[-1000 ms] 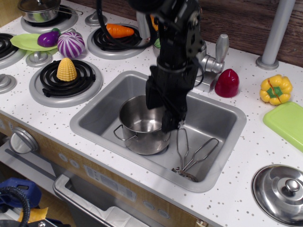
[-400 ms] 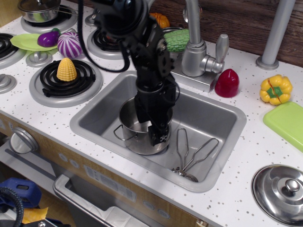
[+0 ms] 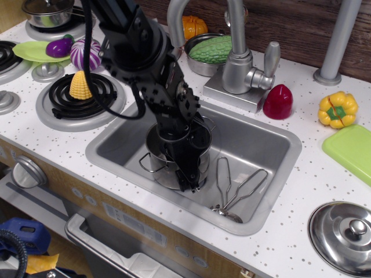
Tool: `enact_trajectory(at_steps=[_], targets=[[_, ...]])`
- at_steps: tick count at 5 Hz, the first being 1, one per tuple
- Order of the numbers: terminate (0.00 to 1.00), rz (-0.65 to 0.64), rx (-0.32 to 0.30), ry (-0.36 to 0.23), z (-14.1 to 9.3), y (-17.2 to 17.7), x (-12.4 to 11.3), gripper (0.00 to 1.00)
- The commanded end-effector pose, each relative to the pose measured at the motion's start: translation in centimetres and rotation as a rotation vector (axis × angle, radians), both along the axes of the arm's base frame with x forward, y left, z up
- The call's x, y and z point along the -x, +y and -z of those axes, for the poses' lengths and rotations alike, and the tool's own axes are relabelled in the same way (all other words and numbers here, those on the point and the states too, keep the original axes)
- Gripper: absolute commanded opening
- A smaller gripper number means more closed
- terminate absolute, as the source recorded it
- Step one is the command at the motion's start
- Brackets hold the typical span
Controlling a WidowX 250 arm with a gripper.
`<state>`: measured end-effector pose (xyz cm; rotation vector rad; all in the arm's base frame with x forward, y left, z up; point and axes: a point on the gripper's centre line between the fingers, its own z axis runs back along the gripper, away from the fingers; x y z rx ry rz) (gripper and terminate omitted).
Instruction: Pick up pot from sink
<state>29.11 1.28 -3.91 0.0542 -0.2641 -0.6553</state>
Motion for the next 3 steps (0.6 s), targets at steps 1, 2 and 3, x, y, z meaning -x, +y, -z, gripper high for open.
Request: enact_trajectory(at_steps=[1, 2, 3], targets=[[0.00, -0.014, 0.006, -0.048, -0.6, 0.7, -0.6, 0.00], [0.00, -0.022, -0.004, -0.052, -1.0, 0.5, -0.6, 0.00], [0.00, -0.035, -0.026, 0.000, -3.7, -0.3, -1.0, 0.00]])
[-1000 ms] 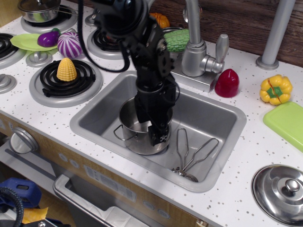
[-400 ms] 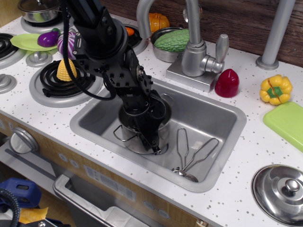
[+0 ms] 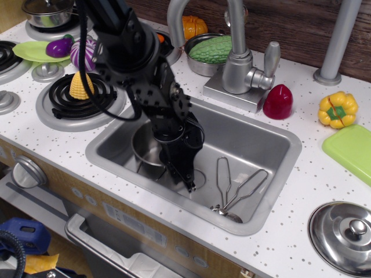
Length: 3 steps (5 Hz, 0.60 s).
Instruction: Pick up pot from sink
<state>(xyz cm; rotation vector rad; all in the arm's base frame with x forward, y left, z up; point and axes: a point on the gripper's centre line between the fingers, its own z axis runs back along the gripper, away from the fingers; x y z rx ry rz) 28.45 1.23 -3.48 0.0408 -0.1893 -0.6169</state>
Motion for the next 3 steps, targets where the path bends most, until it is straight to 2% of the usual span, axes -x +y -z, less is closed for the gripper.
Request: enact_trajectory(at_steps=[1, 3], targets=[[0.00, -0.002, -0.047, -0.024, -5.7, -0.7, -2.3, 0.00], [0.00, -0.055, -0.161, 0.052, -12.2, -2.8, -3.1, 0.00]])
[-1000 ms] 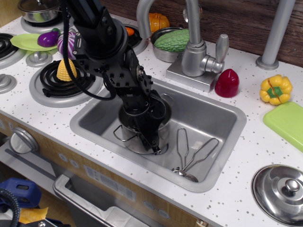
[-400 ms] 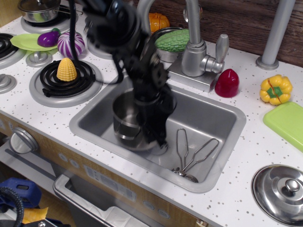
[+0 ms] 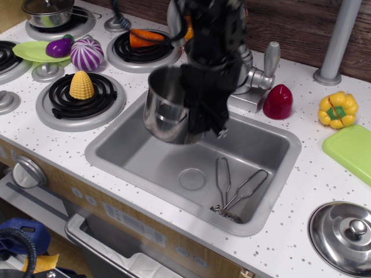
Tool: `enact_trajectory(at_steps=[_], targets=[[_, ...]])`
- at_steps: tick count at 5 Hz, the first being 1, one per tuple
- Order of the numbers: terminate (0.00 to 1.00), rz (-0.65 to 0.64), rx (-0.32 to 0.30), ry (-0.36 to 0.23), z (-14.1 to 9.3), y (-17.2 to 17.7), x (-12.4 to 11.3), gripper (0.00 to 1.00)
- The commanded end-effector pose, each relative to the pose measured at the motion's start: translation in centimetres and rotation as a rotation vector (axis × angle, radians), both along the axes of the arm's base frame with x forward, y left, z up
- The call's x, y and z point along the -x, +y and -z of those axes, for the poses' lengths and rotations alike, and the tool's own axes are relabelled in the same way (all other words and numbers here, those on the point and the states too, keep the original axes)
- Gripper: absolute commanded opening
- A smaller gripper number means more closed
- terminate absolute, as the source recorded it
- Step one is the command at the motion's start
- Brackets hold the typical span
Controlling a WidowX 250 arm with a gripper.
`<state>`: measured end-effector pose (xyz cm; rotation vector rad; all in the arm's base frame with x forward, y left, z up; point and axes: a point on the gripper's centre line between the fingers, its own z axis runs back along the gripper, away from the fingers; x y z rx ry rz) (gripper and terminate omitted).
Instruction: Pick up pot from sink
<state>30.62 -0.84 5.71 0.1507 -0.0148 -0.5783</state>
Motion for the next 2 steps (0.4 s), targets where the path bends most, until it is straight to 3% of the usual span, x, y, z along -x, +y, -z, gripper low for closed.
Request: enact_trajectory(at_steps=[1, 2], targets=[[0.00, -0.008, -0.038, -0.098, -3.87, -1.81, -0.76, 0.00], [1.00, -0.007, -0.028, -0.125, -3.38, -1.79, -0.44, 0.00]])
